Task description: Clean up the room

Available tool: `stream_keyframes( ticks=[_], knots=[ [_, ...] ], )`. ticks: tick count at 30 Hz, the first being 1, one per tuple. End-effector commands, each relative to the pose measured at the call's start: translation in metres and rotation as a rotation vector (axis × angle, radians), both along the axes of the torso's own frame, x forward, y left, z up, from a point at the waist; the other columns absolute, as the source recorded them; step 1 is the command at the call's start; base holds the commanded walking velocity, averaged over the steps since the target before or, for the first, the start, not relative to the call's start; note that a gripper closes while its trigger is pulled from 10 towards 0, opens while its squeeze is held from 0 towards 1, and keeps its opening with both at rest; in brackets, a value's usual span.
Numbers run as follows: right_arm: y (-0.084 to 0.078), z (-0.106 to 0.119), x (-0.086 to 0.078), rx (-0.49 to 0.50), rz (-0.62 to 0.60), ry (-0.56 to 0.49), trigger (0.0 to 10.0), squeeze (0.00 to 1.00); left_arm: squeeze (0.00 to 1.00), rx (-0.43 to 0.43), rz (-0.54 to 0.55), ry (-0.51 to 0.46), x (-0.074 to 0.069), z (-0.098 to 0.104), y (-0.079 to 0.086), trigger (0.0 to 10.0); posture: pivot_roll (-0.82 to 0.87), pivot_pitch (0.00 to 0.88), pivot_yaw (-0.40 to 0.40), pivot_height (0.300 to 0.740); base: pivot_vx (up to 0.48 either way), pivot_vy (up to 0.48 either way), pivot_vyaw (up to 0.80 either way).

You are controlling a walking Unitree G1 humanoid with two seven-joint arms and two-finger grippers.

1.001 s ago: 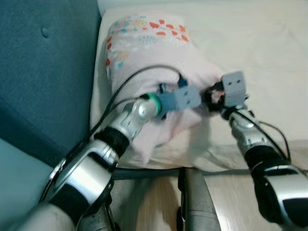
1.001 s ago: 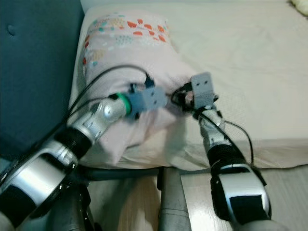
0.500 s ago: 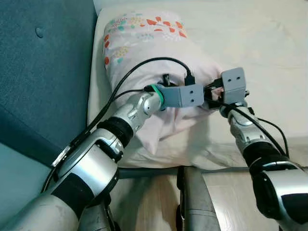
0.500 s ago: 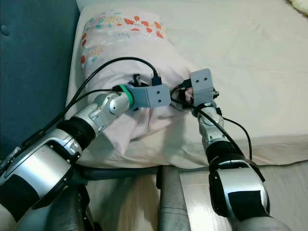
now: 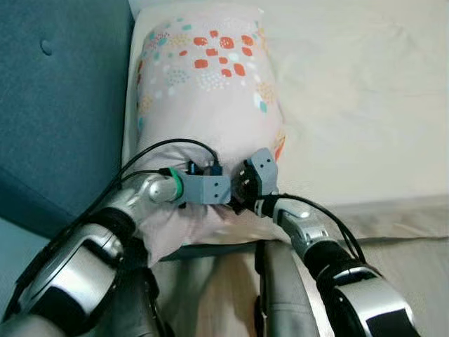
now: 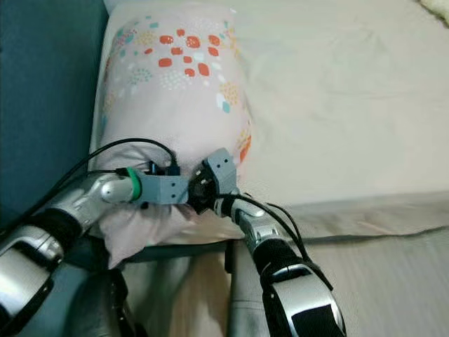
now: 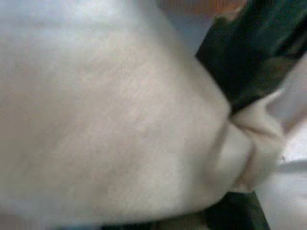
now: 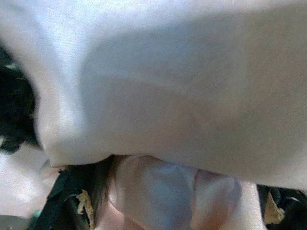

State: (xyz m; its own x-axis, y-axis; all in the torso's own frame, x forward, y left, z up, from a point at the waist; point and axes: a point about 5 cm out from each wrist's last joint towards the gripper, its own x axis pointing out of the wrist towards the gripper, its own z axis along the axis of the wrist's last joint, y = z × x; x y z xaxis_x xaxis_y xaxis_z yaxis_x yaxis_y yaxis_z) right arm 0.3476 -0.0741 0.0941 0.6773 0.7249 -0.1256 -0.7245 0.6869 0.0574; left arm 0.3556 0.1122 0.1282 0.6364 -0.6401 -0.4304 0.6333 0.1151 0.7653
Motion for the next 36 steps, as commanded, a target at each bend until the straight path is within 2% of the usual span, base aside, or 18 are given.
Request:
stream_keyframes(
  ticks=[1, 3, 5, 7, 8, 9, 11, 13, 17, 19, 21, 23, 26, 30, 31, 32, 34, 36],
  knots=[
    [0.011, 0.005, 0.000, 0.030, 0.037, -0.002, 10.0, 0.00, 0.00, -0.030, -0.008, 0.008, -0.002, 0.005, 0.003, 10.0, -0.03, 0.128, 0.055, 0.510, 0.000, 0.000, 0.00],
    [0.000, 0.014, 0.006, 0.053, -0.001, -0.035, 10.0, 0.00, 0.00, -0.166, -0.023, 0.009, -0.018, 0.030, 0.015, 10.0, -0.02, 0.125, 0.051, 0.510, 0.000, 0.000, 0.00],
    [0.000, 0.014, 0.006, 0.053, -0.001, -0.035, 10.0, 0.00, 0.00, -0.166, -0.023, 0.009, -0.018, 0.030, 0.015, 10.0, -0.02, 0.125, 0.051, 0.510, 0.000, 0.000, 0.00],
    [-0.016, 0.016, 0.008, 0.060, -0.039, -0.047, 10.0, 0.00, 0.00, -0.219, -0.071, 0.067, -0.044, 0.044, 0.031, 10.0, -0.02, 0.123, 0.052, 0.510, 0.000, 0.000, 0.00],
    [-0.027, 0.015, 0.008, 0.054, -0.060, -0.052, 10.0, 0.00, 0.00, -0.183, -0.113, 0.119, -0.062, 0.042, 0.043, 10.0, -0.01, 0.122, 0.052, 0.510, 0.000, 0.000, 0.00],
    [-0.027, 0.015, 0.008, 0.054, -0.060, -0.052, 10.0, 0.00, 0.00, -0.183, -0.113, 0.119, -0.062, 0.042, 0.043, 10.0, -0.01, 0.122, 0.052, 0.510, 0.000, 0.000, 0.00],
    [-0.041, 0.014, 0.007, 0.047, -0.080, -0.060, 10.0, 0.00, 0.00, -0.132, -0.156, 0.210, -0.085, 0.035, 0.057, 10.0, -0.01, 0.122, 0.049, 0.510, 0.000, 0.000, 0.00],
    [-0.041, 0.014, 0.007, 0.047, -0.080, -0.060, 10.0, 0.00, 0.00, -0.132, -0.156, 0.210, -0.085, 0.035, 0.057, 10.0, -0.01, 0.122, 0.049, 0.510, 0.000, 0.000, 0.00],
    [-0.065, 0.026, 0.009, 0.067, -0.145, -0.114, 10.0, 0.00, 0.00, -0.064, -0.137, 0.307, -0.096, 0.003, 0.064, 10.0, -0.03, 0.122, 0.047, 0.510, 0.000, 0.000, 0.00],
    [-0.075, 0.032, 0.010, 0.077, -0.170, -0.133, 10.0, 0.00, 0.00, -0.053, -0.120, 0.312, -0.095, -0.005, 0.062, 10.0, -0.04, 0.122, 0.047, 0.510, 0.000, 0.000, 0.00],
    [-0.088, 0.040, 0.010, 0.100, -0.196, -0.155, 10.0, 0.00, 0.00, -0.014, -0.068, 0.284, -0.081, -0.018, 0.053, 10.0, -0.05, 0.117, 0.047, 0.510, 0.000, 0.000, 0.00],
    [-0.092, 0.042, 0.009, 0.106, -0.198, -0.158, 10.0, 0.00, 0.00, 0.003, -0.047, 0.267, -0.076, -0.021, 0.049, 10.0, -0.05, 0.116, 0.046, 0.510, 0.000, 0.000, 0.00],
    [-0.099, 0.044, 0.003, 0.121, -0.178, -0.159, 10.0, 0.00, 0.00, 0.052, 0.071, 0.145, -0.047, -0.028, 0.033, 10.0, -0.06, 0.110, 0.044, 0.510, 0.000, 0.000, 0.00],
    [-0.102, 0.046, -0.003, 0.132, -0.159, -0.152, 10.0, 0.00, 0.00, 0.083, 0.193, 0.019, -0.025, -0.020, 0.031, 10.0, -0.08, 0.107, 0.048, 0.510, 0.000, 0.000, 0.00],
    [-0.101, 0.043, -0.008, 0.122, -0.139, -0.141, 10.0, 0.00, 0.00, 0.134, 0.210, -0.055, -0.015, -0.007, 0.036, 10.0, -0.09, 0.103, 0.056, 0.510, 0.000, 0.000, 0.00],
    [-0.101, 0.043, -0.008, 0.122, -0.139, -0.141, 10.0, 0.00, 0.00, 0.134, 0.210, -0.055, -0.015, -0.007, 0.036, 10.0, -0.09, 0.103, 0.056, 0.510, 0.000, 0.000, 0.00],
    [-0.096, 0.037, -0.012, 0.117, -0.121, -0.127, 10.0, 0.00, 0.00, 0.217, 0.238, -0.156, -0.004, 0.017, 0.054, 10.0, -0.08, 0.102, 0.059, 0.510, 0.000, 0.000, 0.00],
    [-0.094, 0.036, -0.013, 0.120, -0.118, -0.120, 10.0, 0.00, 0.00, 0.237, 0.251, -0.185, -0.001, 0.022, 0.059, 10.0, -0.08, 0.102, 0.059, 0.510, 0.000, 0.000, 0.00]
  ],
)
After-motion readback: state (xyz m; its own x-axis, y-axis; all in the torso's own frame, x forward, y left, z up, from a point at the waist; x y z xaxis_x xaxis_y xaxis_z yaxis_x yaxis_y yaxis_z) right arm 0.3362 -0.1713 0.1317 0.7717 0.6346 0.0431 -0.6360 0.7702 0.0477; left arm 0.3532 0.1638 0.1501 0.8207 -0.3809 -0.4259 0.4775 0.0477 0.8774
